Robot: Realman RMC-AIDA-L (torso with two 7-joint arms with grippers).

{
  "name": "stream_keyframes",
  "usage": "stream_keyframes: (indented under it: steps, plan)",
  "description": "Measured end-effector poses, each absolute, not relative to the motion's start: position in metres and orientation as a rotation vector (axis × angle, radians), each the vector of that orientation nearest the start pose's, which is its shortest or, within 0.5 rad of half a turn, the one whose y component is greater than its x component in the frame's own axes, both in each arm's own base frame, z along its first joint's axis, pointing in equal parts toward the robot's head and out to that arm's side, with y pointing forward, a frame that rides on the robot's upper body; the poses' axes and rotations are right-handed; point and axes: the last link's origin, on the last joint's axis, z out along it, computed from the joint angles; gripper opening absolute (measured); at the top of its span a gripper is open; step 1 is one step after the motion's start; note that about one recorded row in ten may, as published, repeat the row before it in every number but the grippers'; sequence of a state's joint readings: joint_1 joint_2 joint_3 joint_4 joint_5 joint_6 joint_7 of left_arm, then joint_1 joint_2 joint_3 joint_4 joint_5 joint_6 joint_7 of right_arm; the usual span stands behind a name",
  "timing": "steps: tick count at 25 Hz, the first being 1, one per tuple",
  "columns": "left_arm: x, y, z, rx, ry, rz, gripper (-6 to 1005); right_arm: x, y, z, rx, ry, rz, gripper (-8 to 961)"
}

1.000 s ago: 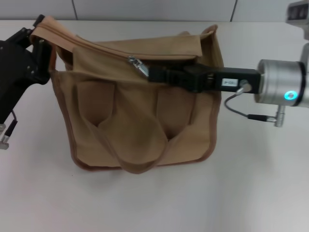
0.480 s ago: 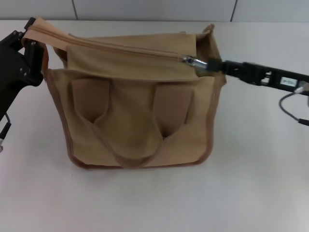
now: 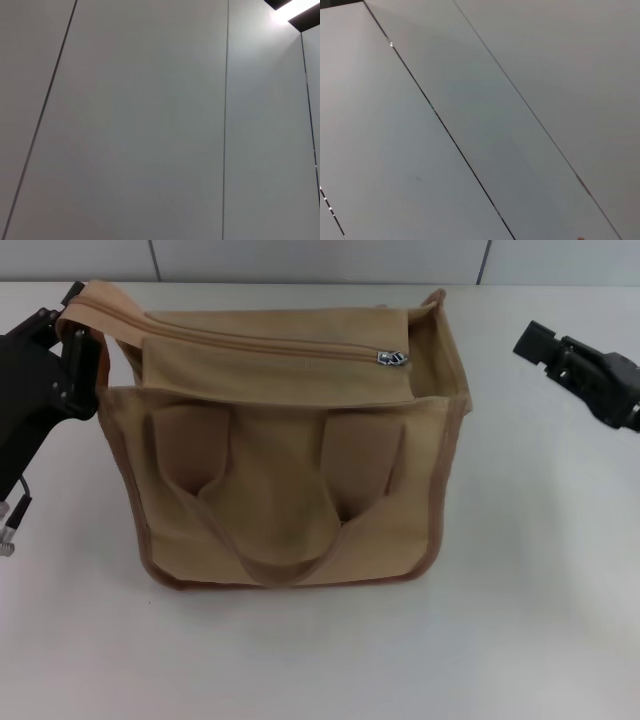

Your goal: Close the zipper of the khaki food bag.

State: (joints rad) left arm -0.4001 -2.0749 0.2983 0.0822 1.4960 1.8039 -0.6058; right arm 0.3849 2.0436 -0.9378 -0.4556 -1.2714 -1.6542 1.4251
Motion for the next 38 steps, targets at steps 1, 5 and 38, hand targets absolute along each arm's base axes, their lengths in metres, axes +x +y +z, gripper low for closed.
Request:
stream_keyframes:
  steps: [1,5,38]
  plan:
    - [-0.285,0.274,0.017,-1.822,-0.316,-1.324,117,0.259,0.301,0.017,-2.323,0.875,1.44,52]
    - [-0.281,0.275,0.02,-1.824,-0.293,-1.355,118,0.258,0.298,0.009,-2.317,0.851,1.436,223]
    - [-0.264,0.289,0.075,-1.617,-0.611,-1.987,759,0.25,0.312,-0.014,-2.31,0.723,1.351,749]
